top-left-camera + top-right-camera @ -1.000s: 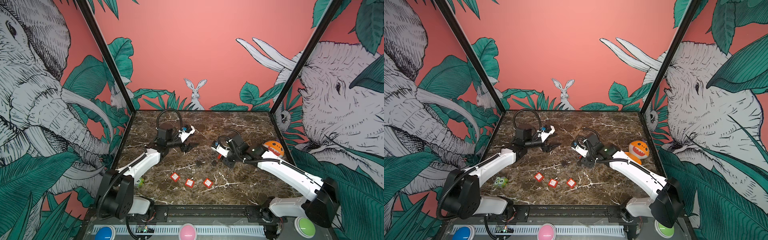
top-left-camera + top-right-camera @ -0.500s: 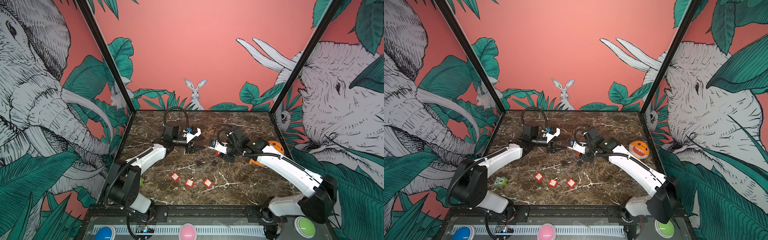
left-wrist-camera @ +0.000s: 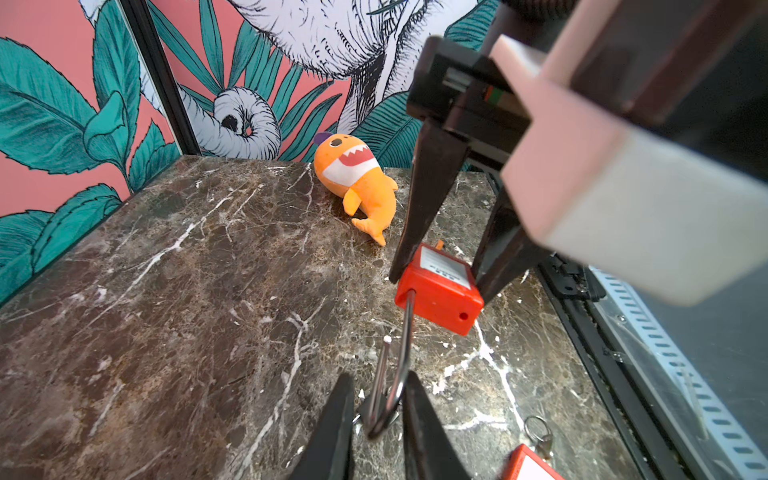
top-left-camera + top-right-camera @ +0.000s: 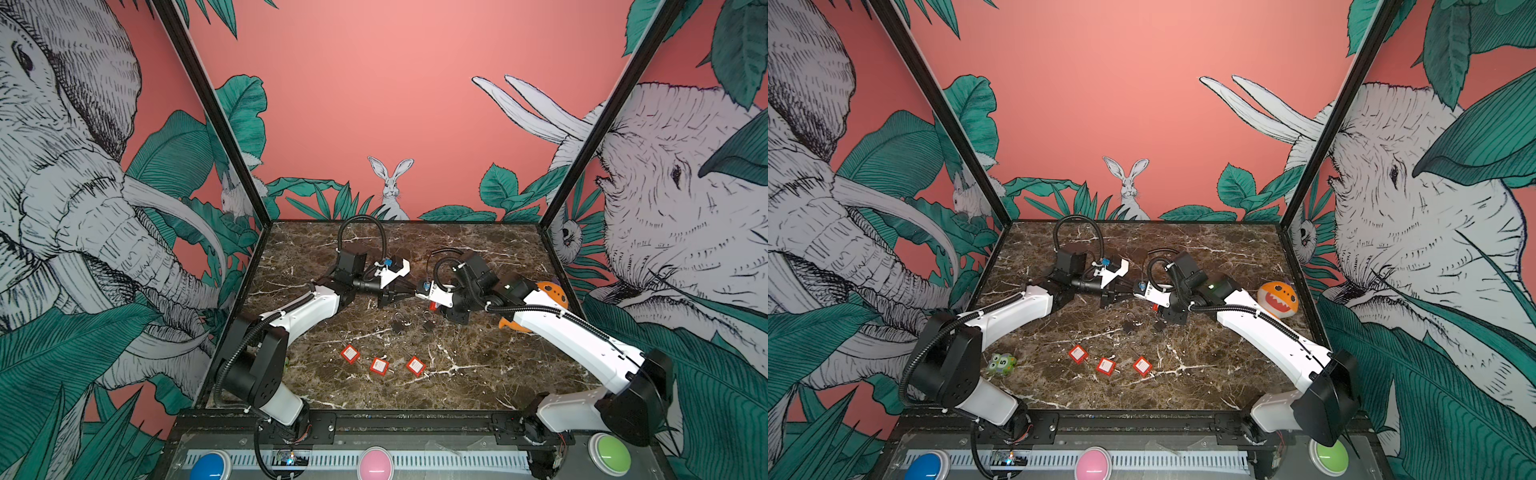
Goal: Lock with the key
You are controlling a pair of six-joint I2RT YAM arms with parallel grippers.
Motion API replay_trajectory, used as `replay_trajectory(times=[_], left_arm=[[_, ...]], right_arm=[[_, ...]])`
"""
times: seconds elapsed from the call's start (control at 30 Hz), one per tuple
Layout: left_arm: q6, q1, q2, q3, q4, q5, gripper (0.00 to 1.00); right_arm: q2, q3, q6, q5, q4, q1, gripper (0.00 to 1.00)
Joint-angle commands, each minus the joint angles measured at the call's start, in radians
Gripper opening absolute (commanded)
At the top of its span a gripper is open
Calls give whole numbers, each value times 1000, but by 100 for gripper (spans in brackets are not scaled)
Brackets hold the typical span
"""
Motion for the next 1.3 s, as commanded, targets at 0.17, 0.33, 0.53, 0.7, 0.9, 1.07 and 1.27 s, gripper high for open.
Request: replay_trajectory(times=[0.17, 0.33, 0.53, 0.7, 0.9, 1.07, 1.27], left_arm=[[19, -9, 22, 54, -46, 78, 0], [-31, -10, 34, 54, 22, 108, 0], [-240, -11, 56, 19, 324, 110, 0], [-322, -27, 72, 9, 467, 111, 0], [-308, -59, 67, 13, 470, 111, 0], [-269, -60, 46, 33, 424, 118, 0], [-194, -62, 22, 68, 308, 149, 0]], right_arm=[[7, 57, -62, 21, 47, -5, 22], [-31, 45, -126, 37, 50, -36, 65], [-79, 75, -104, -164, -86, -188, 70], [-38, 170, -142, -201, -218, -236, 66], [21, 236, -151, -274, -286, -253, 59], [76, 287, -166, -322, -345, -256, 52], [72, 275, -168, -321, -324, -257, 41]])
